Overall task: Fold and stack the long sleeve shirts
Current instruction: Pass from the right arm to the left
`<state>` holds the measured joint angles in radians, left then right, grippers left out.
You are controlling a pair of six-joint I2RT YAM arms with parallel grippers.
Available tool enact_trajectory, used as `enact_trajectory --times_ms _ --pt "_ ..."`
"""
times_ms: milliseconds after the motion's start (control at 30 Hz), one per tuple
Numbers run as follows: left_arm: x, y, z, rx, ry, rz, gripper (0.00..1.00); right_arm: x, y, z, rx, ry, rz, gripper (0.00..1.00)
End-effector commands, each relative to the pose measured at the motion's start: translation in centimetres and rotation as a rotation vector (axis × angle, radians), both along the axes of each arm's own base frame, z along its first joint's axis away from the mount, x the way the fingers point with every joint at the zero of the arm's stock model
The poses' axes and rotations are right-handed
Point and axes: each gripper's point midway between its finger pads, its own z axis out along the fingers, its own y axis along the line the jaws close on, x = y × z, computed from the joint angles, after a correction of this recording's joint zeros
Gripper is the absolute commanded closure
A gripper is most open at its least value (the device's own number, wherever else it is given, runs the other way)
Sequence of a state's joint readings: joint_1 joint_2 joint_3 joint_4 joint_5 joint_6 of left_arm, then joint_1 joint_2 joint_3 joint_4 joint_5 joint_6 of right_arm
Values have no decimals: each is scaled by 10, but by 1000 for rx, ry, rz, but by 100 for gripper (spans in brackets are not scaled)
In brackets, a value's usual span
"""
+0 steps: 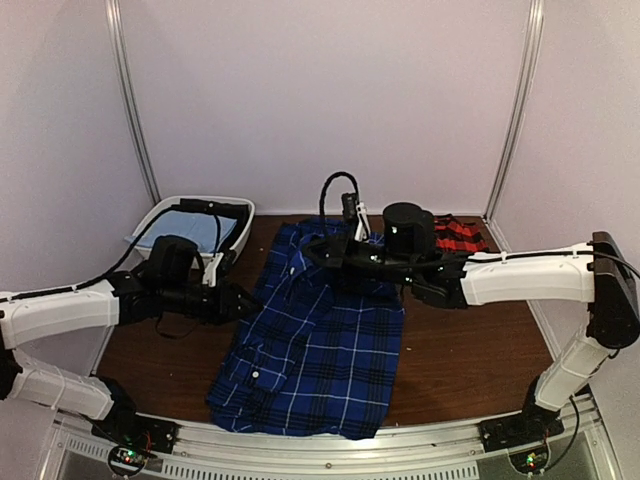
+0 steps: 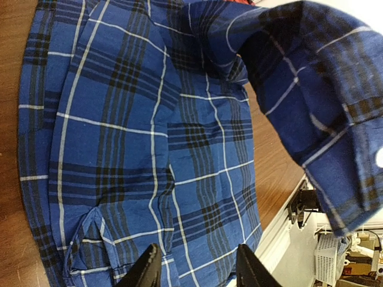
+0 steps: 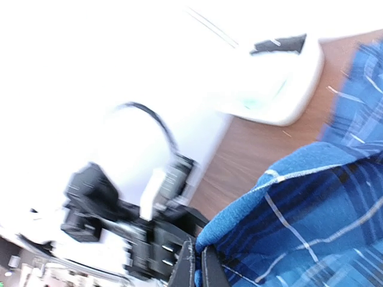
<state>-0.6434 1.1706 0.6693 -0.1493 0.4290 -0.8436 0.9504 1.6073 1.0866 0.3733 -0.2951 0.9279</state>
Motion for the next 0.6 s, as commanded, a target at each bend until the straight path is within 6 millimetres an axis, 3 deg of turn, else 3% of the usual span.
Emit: enact_trajectory --times_ms 0,200,400,567 --pt "1 -9 30 -103 -81 -24 55 -7 4 64 270 -70 37 100" --pt "-3 -13 55 -178 -162 -48 52 5 16 63 252 -68 51 100" --pt "-7 -18 77 -229 -222 -88 49 8 13 71 285 -97 31 100" --pt "-9 -15 88 -204 -292 -111 50 17 26 60 198 -86 36 100"
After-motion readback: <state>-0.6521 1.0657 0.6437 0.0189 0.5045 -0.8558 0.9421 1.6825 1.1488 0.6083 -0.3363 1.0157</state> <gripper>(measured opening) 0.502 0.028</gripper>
